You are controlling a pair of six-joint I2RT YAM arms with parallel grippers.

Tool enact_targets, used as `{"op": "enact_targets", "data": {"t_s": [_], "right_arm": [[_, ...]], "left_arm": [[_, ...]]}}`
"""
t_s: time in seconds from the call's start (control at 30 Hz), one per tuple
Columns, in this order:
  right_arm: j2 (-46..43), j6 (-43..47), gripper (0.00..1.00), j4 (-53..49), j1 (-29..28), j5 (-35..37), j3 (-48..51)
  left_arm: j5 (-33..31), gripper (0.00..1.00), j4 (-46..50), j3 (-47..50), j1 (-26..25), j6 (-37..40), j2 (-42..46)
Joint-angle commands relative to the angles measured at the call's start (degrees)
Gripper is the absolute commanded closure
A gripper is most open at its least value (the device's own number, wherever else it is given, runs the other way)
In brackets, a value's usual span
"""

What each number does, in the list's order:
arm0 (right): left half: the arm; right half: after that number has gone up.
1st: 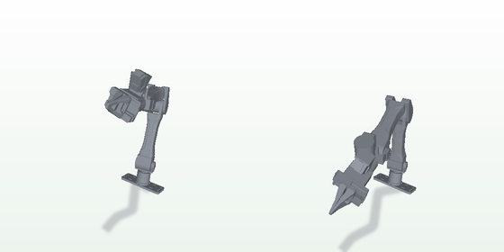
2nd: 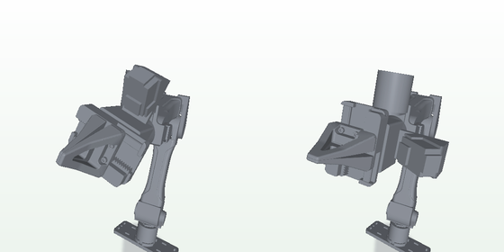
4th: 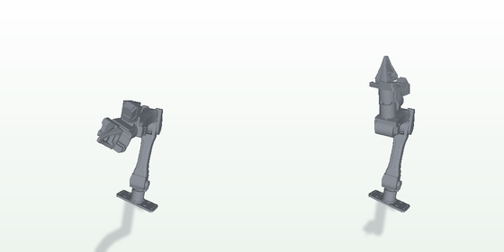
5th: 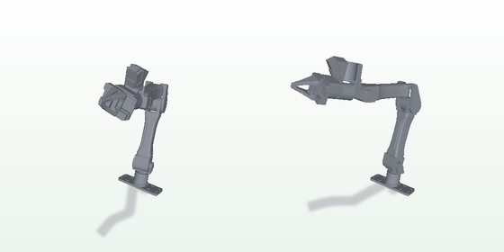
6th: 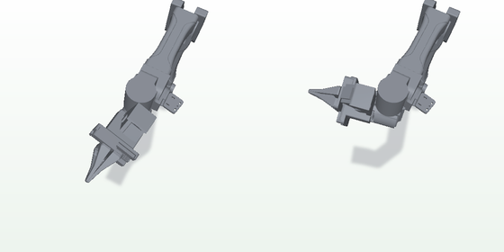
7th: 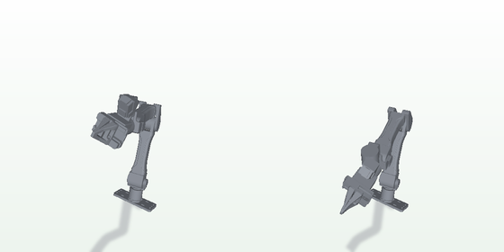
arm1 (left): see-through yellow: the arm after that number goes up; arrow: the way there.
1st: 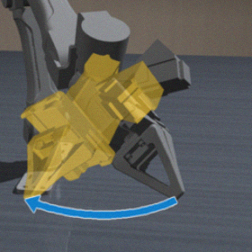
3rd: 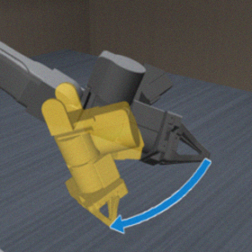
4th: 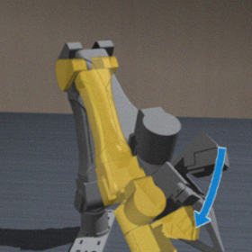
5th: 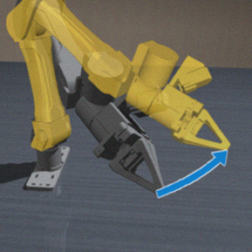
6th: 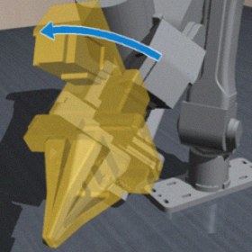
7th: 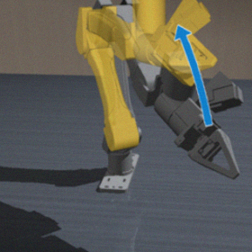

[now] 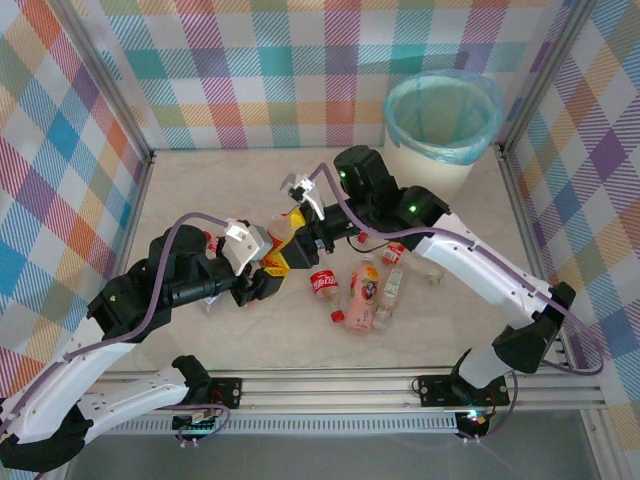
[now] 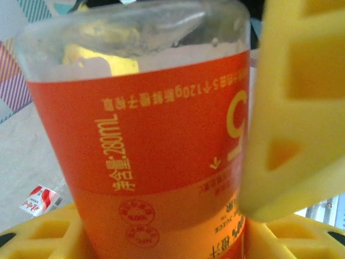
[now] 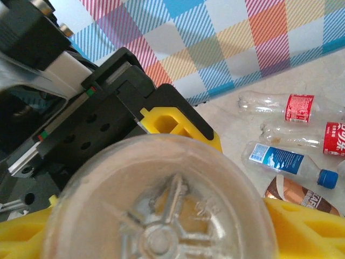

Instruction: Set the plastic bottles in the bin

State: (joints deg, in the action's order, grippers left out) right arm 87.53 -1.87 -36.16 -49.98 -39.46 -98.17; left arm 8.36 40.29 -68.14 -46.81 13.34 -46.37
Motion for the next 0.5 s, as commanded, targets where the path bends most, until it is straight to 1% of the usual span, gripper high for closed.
{"op": "enact_targets", "data": {"t_s": [0.0, 0.1, 0.2, 0.27, 0.37, 0.4, 0.47], "right_arm": [[0.58, 1.94, 0.26, -1.02, -0.43, -0.15, -2.76], [0.58, 1.66, 0.36, -0.75, -0.47, 0.42, -3.40], [0.49, 0.95, 0.44, -1.14, -0.40, 3.42, -4.58], [0.45, 0.90, 0.46, -1.69, -0.39, 5.04, -5.46], [0.49, 0.78, 0.50, -3.15, -0.30, 8.44, -7.41], [0.61, 0.94, 0.50, -4.19, -0.15, 10.31, -8.45], [0.71, 1.24, 0.51, -6.32, 0.50, 13.90, -10.63]], "left_arm": [[1.48, 0.51, -2.24, -0.33, -0.32, 0.93, 0.75], [0.86, 0.50, -2.54, -0.09, -0.26, 0.79, 0.83], [-0.74, 0.47, -3.63, 0.41, -0.36, 0.29, 1.32], [-1.64, 0.44, -4.87, 0.94, -0.31, 0.18, 1.93], [-3.54, 0.32, -7.42, 1.25, -0.37, -0.18, 2.83], [-4.58, 0.26, -8.57, 1.21, -0.31, -0.53, 3.08], [-7.30, 0.19, -11.23, 0.84, -0.37, -1.42, 3.47]]}}
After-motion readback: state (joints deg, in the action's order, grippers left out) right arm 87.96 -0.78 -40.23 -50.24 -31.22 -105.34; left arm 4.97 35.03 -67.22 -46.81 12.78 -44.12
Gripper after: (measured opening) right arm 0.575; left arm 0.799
